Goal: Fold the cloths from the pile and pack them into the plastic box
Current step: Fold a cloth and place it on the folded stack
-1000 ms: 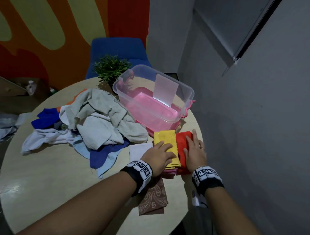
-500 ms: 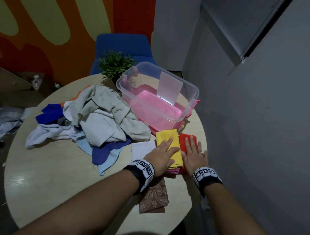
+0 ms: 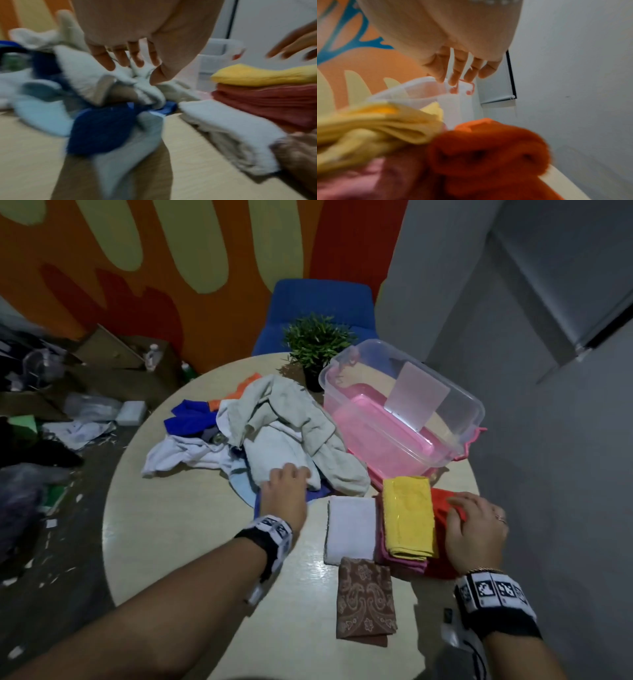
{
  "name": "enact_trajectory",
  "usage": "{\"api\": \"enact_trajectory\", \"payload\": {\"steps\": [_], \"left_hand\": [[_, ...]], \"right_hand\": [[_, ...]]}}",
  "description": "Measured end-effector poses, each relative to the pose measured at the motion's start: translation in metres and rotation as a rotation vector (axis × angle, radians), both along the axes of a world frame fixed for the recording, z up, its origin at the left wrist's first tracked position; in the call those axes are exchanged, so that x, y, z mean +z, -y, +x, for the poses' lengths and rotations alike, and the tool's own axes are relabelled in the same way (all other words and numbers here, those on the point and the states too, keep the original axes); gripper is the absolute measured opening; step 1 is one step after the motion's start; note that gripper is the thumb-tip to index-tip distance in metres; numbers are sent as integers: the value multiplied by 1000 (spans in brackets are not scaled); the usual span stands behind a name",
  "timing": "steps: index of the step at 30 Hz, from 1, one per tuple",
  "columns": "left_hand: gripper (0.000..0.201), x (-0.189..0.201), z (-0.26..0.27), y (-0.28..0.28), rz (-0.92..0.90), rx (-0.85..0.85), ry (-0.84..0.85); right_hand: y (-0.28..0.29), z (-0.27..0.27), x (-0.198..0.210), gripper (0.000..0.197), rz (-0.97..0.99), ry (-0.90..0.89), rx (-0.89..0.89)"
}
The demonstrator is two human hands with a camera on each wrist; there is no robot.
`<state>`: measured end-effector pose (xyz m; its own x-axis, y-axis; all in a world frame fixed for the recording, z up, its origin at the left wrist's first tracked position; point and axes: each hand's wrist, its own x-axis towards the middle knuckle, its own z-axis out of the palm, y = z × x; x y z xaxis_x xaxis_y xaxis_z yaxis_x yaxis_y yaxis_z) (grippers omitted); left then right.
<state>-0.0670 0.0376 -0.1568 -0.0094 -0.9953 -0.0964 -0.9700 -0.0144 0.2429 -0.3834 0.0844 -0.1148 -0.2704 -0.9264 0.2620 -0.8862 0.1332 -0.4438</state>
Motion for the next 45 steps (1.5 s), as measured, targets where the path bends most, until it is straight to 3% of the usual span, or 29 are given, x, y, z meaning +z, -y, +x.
{"api": "enact_trajectory", "payload": {"steps": [3, 6, 8, 11, 14, 19, 24, 27, 29, 30, 35, 39, 45], "left_hand": [[55, -14, 49, 10, 18, 183, 50], [27, -22, 75, 24, -12, 182, -168], [12, -13, 78, 29, -99, 180, -278], [20, 16, 71, 27, -288, 291, -534], [16, 50, 74, 21, -409, 330, -727], [7, 99, 86, 16, -439, 190, -898], [11, 143, 99, 11, -242, -217, -1032], [12, 162, 106, 8, -76, -363, -1071], [5, 166, 111, 4, 35, -324, -1164], [9, 165, 114, 2, 62, -297, -1163], [31, 153, 134, -3, 44, -307, -773], [31, 144, 151, 4, -64, -184, -604], [24, 149, 166, 9, -320, -14, -546]], "right_hand": [[-6, 39, 22, 23, -151, 97, 121], [-13, 90, 30, 20, -157, 174, 264], [-17, 120, 26, 18, -59, 234, 354], [-21, 160, 23, 18, 108, 260, 448], [-17, 192, 29, 23, 113, 255, 513], [6, 226, 60, 56, -67, 299, 495], [31, 249, 100, 80, -176, 157, 568], [44, 250, 114, 69, -20, 224, 650], [46, 250, 119, 36, 52, 329, 690], [44, 250, 121, 22, 63, 353, 693], [31, 247, 123, 6, 67, 417, 630], [28, 232, 123, 18, -6, 541, 519], [27, 214, 132, 30, -114, 768, 380]]}}
